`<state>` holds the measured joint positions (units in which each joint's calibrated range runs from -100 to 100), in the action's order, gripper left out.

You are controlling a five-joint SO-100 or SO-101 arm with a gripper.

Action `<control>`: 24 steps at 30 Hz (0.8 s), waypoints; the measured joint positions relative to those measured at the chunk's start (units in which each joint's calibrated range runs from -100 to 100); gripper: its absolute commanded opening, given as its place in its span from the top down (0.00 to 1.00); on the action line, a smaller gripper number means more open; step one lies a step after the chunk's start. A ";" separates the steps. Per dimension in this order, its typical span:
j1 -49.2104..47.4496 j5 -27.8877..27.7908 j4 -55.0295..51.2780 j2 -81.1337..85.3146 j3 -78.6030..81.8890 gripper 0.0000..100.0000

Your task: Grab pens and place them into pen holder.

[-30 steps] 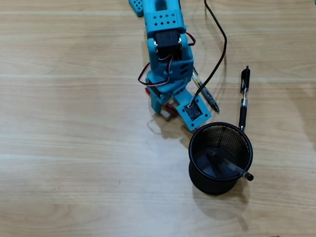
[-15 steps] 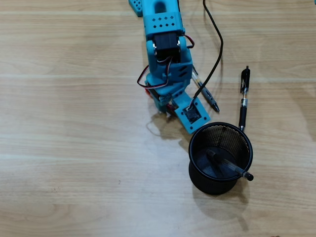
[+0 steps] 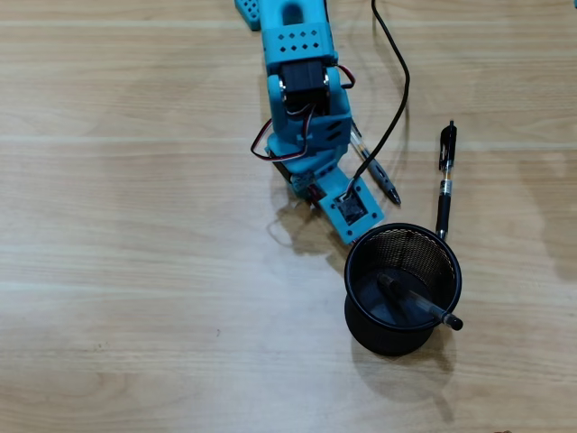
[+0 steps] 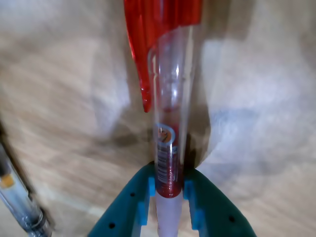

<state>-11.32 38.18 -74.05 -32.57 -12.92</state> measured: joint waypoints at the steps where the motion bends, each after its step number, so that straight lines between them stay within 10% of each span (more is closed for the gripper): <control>1: 0.36 0.05 -0.87 0.00 -0.09 0.98; 24: 5.41 0.00 -17.91 25.45 -10.47 0.98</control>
<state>-5.91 38.18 -91.96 -7.12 -23.39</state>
